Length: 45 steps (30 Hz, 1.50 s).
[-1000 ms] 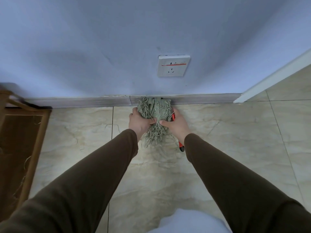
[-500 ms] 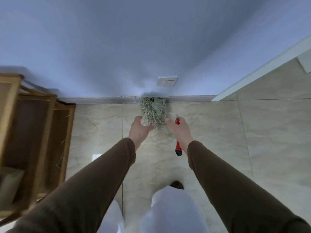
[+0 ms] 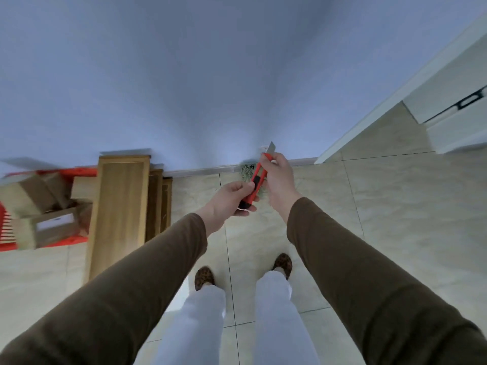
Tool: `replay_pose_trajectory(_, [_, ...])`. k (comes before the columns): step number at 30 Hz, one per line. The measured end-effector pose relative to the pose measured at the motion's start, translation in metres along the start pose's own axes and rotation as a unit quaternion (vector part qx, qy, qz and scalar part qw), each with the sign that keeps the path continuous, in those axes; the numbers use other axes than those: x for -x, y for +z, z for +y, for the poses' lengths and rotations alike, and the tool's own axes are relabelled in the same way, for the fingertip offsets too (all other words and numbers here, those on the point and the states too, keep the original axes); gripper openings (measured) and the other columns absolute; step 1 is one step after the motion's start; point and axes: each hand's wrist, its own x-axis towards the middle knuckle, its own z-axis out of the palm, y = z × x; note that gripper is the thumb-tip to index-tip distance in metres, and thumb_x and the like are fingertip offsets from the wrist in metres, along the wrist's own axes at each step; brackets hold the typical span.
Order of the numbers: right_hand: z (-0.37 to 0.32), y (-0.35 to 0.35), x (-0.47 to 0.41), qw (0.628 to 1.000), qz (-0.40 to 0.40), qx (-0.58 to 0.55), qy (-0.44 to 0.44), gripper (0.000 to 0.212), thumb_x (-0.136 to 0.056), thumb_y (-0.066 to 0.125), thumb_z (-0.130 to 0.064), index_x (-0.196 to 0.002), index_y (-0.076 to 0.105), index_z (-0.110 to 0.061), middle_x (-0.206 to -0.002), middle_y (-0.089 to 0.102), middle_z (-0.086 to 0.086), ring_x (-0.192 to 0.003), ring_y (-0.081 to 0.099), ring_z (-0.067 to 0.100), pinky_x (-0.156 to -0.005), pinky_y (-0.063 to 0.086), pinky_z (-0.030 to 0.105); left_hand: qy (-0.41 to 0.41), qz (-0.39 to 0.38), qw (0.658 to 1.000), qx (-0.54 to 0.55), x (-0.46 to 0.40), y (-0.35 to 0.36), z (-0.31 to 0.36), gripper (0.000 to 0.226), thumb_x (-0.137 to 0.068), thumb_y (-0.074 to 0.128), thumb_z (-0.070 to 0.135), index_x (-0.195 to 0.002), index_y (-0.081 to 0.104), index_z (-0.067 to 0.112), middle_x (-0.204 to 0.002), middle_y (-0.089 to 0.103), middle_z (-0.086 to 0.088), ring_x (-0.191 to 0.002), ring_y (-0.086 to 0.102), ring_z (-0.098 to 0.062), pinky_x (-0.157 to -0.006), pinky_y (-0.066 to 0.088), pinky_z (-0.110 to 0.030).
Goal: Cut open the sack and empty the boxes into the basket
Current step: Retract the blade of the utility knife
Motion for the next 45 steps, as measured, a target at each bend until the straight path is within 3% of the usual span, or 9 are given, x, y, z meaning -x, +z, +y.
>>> replay_pose_trajectory(4, [-0.032,0.011,0.071,0.999,-0.034,-0.028,-0.005,0.012,-0.105,0.061,-0.027,-0.107,0.068,-0.018,-0.101,0.075,0.007,-0.087,0.071,0.018,-0.077,0.060,0.037,0.057,0.003,0.998,-0.033,0.074,-0.006,0.027,0.010,-0.110,0.049,0.015,-0.109,0.057,0.010,-0.085,0.065,-0.005,-0.061,0.055,-0.013,-0.063,0.046,-0.027])
replay_pose_trajectory(12, [-0.025,0.022,0.178,0.994,-0.108,-0.010,-0.012,0.041,-0.107,0.048,-0.049,-0.106,0.071,-0.015,-0.098,0.082,0.003,-0.094,0.077,0.022,-0.085,0.059,0.038,0.114,0.019,0.993,-0.003,0.197,0.005,0.032,0.034,-0.115,0.037,0.017,-0.142,0.051,0.002,-0.102,0.057,-0.015,-0.079,0.052,-0.020,-0.081,0.051,-0.033])
replay_pose_trajectory(19, [-0.012,0.022,0.261,0.988,-0.134,-0.052,-0.056,0.027,-0.111,0.047,-0.029,-0.105,0.066,-0.010,-0.093,0.076,0.006,-0.082,0.077,0.016,-0.069,0.062,0.027,0.141,0.074,0.987,0.013,0.281,-0.004,-0.010,0.021,-0.112,0.046,0.009,-0.121,0.059,-0.004,-0.096,0.069,-0.022,-0.075,0.062,-0.022,-0.085,0.059,-0.037])
replay_pose_trajectory(23, [0.003,0.046,0.297,0.984,-0.158,-0.039,-0.074,0.014,-0.109,0.047,-0.008,-0.113,0.060,-0.008,-0.097,0.068,0.007,-0.090,0.069,0.021,-0.084,0.060,0.036,0.155,0.092,0.984,0.013,0.315,-0.025,-0.026,0.016,-0.112,0.046,0.010,-0.111,0.059,0.001,-0.090,0.071,-0.018,-0.070,0.064,-0.019,-0.076,0.060,-0.029])
replay_pose_trajectory(26, [0.017,0.074,0.319,0.981,-0.171,-0.029,-0.083,0.021,-0.107,0.047,0.002,-0.126,0.054,-0.006,-0.105,0.066,0.009,-0.102,0.065,0.026,-0.103,0.054,0.046,0.159,0.102,0.982,0.016,0.333,-0.051,-0.038,0.016,-0.112,0.045,0.011,-0.107,0.059,0.004,-0.086,0.071,-0.016,-0.065,0.064,-0.014,-0.066,0.058,-0.019])
replay_pose_trajectory(29, [0.031,0.107,0.339,0.979,-0.180,-0.023,-0.087,0.028,-0.106,0.048,0.005,-0.131,0.050,-0.006,-0.106,0.066,0.010,-0.103,0.066,0.027,-0.104,0.055,0.047,0.156,0.105,0.982,0.026,0.352,-0.085,-0.055,0.015,-0.112,0.046,0.012,-0.105,0.059,0.006,-0.082,0.071,-0.012,-0.065,0.063,-0.014,-0.067,0.058,-0.020])
replay_pose_trajectory(34, [0.059,0.182,0.370,0.982,-0.177,-0.020,-0.067,0.026,-0.103,0.051,0.007,-0.115,0.054,-0.016,-0.113,0.067,0.014,-0.113,0.067,0.031,-0.107,0.053,0.051,0.154,0.112,0.981,0.028,0.382,-0.161,-0.088,0.018,-0.112,0.046,0.013,-0.106,0.061,0.004,-0.079,0.070,-0.009,-0.062,0.063,-0.011,-0.064,0.058,-0.020])
replay_pose_trajectory(39, [0.095,0.267,0.401,0.986,-0.161,-0.023,-0.040,0.036,-0.102,0.056,0.003,-0.136,0.052,-0.009,-0.114,0.068,0.008,-0.111,0.068,0.023,-0.095,0.060,0.039,0.120,0.110,0.987,0.013,0.408,-0.251,-0.128,0.019,-0.112,0.046,0.016,-0.102,0.061,0.010,-0.078,0.067,-0.007,-0.064,0.059,-0.013,-0.060,0.054,-0.020])
replay_pose_trajectory(45, [0.133,0.313,0.405,0.992,-0.078,-0.099,0.010,0.015,-0.107,0.053,-0.005,-0.120,0.059,-0.009,-0.120,0.067,0.013,-0.101,0.071,0.020,-0.087,0.062,0.036,0.053,0.116,0.992,0.009,0.412,-0.324,-0.164,0.021,-0.109,0.052,0.014,-0.102,0.071,0.007,-0.085,0.075,-0.009,-0.064,0.071,-0.007,-0.063,0.059,-0.018])
